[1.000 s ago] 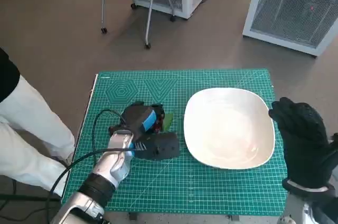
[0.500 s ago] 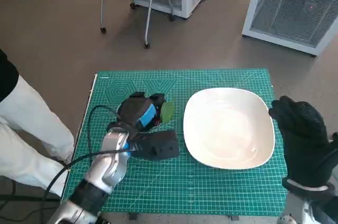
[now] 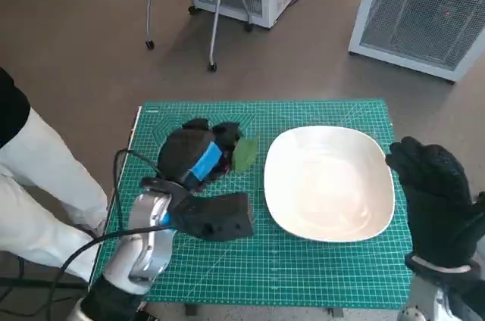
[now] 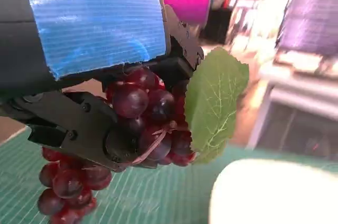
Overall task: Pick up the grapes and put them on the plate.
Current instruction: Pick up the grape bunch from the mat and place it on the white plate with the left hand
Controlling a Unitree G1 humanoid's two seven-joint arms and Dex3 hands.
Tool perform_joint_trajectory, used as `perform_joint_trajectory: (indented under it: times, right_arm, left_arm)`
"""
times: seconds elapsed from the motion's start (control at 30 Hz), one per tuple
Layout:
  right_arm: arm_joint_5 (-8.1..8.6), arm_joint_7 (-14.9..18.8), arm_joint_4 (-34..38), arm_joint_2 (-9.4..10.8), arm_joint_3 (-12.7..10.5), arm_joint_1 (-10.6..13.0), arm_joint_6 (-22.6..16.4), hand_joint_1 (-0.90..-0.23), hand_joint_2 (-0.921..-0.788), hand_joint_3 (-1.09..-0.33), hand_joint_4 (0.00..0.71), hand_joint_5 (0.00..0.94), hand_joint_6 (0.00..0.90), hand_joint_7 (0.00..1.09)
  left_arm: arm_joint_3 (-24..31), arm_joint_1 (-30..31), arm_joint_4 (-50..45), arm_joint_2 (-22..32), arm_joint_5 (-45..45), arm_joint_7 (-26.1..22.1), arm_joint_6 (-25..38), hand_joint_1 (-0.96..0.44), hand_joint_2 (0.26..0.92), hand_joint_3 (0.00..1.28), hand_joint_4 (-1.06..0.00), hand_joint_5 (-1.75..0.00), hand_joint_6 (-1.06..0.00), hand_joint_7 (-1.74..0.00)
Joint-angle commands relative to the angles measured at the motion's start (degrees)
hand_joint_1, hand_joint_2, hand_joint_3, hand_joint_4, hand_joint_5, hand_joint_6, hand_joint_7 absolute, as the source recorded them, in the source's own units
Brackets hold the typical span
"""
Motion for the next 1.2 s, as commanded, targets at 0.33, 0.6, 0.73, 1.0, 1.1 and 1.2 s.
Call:
perform_joint_trajectory:
  times: [0.33, 0.6, 0.73, 1.0, 1.1, 1.2]
  right_arm:
    - [-0.33, 0.09, 0.34, 0.1, 0.22, 0.87, 0.17, -0.383, -0.921, -0.498, 0.533, 0.507, 0.305, 0.83]
    - [-0.36, 0.13, 0.45, 0.26, 0.1, 1.25, -0.37, -0.382, -0.921, -0.498, 0.533, 0.507, 0.304, 0.83]
    - [-0.23, 0.16, 0.6, 0.26, -0.02, 1.32, -0.48, -0.382, -0.921, -0.498, 0.534, 0.507, 0.304, 0.83]
    - [-0.24, 0.07, 0.75, 0.26, -0.15, 1.43, -0.69, -0.382, -0.921, -0.497, 0.534, 0.505, 0.305, 0.83]
    - [-0.39, 0.0, 0.87, 0.3, -0.12, 1.4, -0.83, -0.381, -0.921, -0.498, 0.535, 0.505, 0.305, 0.83]
    - [-0.53, -0.1, 0.85, 0.36, -0.03, 1.41, -0.88, -0.38, -0.921, -0.498, 0.535, 0.504, 0.304, 0.83]
  left_arm:
    - [2.48, 0.39, -4.04, -0.34, -1.12, -0.04, -3.14, 0.0, 0.896, 0.02, -0.86, -0.99, -0.67, -1.12]
    - [2.49, -0.2, -2.48, -0.56, -1.61, -0.05, -5.09, 0.0, 0.896, 0.02, -0.86, -0.98, -0.67, -1.11]
    - [2.3, -0.72, -1.87, -0.9, -1.92, -0.37, -5.45, 0.0, 0.895, 0.01, -0.87, -0.99, -0.68, -1.08]
    - [0.66, -2.5, -3.91, -3.72, -1.24, -2.94, -3.72, 0.0, 0.894, 0.01, -0.86, -1.03, -0.7, -1.03]
    - [-0.44, -3.67, -5.7, -5.49, -0.68, -4.42, -2.7, 0.0, 0.892, 0.01, -0.85, -1.06, -0.72, -0.99]
    - [-1.55, -5.23, -6.63, -7.25, -0.67, -5.54, -2.51, 0.0, 0.89, 0.02, -0.84, -1.11, -0.74, -0.94]
